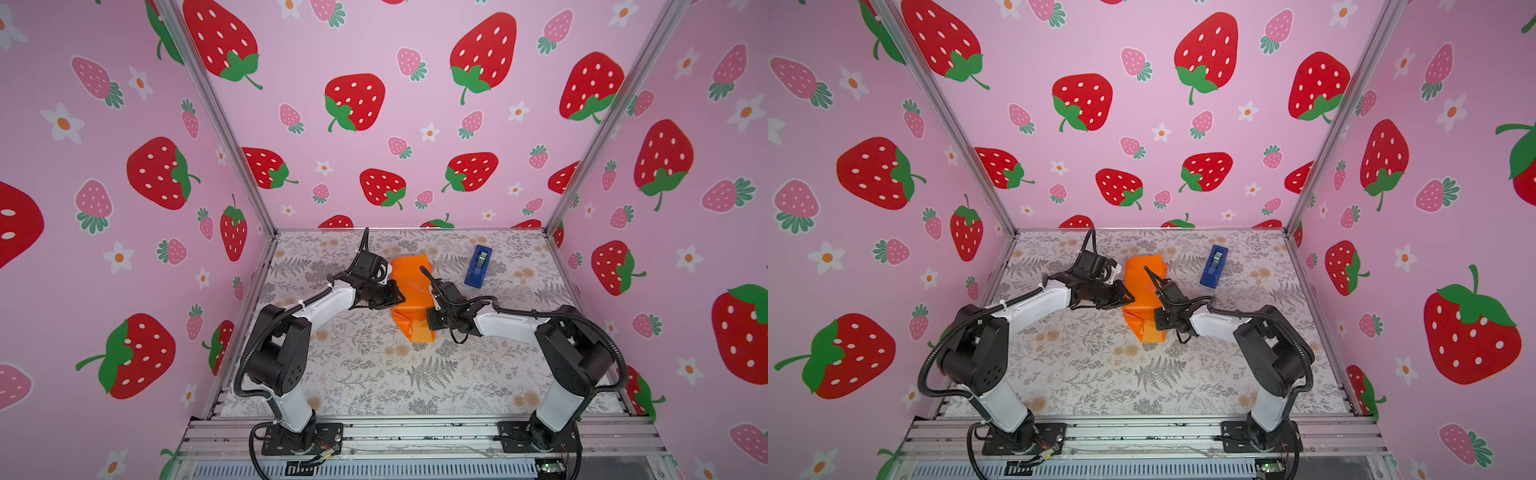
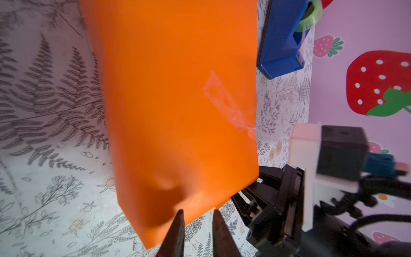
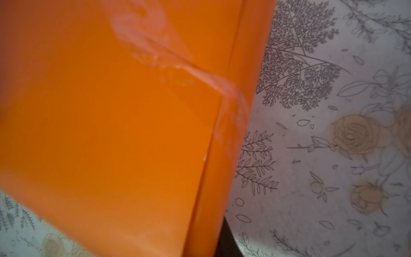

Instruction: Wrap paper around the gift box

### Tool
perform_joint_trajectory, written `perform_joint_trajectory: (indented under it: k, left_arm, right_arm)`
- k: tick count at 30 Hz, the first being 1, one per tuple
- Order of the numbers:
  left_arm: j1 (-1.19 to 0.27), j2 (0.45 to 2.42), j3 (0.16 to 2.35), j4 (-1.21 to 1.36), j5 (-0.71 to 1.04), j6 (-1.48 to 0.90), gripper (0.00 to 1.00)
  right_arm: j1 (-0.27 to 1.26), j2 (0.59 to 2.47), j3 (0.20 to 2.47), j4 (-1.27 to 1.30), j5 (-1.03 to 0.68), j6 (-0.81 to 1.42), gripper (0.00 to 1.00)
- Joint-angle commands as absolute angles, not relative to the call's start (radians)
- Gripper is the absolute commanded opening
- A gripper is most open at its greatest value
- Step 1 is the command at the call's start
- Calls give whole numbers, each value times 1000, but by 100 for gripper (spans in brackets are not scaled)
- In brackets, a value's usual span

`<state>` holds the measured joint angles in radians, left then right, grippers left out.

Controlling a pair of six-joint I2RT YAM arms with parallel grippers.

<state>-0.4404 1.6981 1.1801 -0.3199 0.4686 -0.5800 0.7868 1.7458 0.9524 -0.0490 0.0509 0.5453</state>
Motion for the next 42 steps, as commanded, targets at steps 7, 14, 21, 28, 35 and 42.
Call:
perform_joint_trajectory:
  k: [7, 14, 21, 28, 35, 42]
  left_arm:
    - [-555, 1539, 946, -216, 367, -711, 16]
    - [-603, 1630, 843, -30, 363, -795, 8]
    - [-606, 1700, 830, 121, 347, -829, 2]
    - [-606, 1747, 848, 179, 319, -848, 0]
    - [-606, 1787, 863, 120, 275, -847, 0]
    - [-604, 1811, 864, 108, 270, -849, 0]
  right_arm:
    - [782, 1771, 961, -66, 57, 558, 15]
    - [782, 1767, 960, -74, 54, 557, 15]
    - [783, 1759, 959, -74, 46, 561, 14]
    - [782, 1753, 962, -79, 44, 563, 14]
    - [783, 1750, 964, -89, 40, 564, 14]
    - [784, 1706, 937, -82, -5, 591, 24]
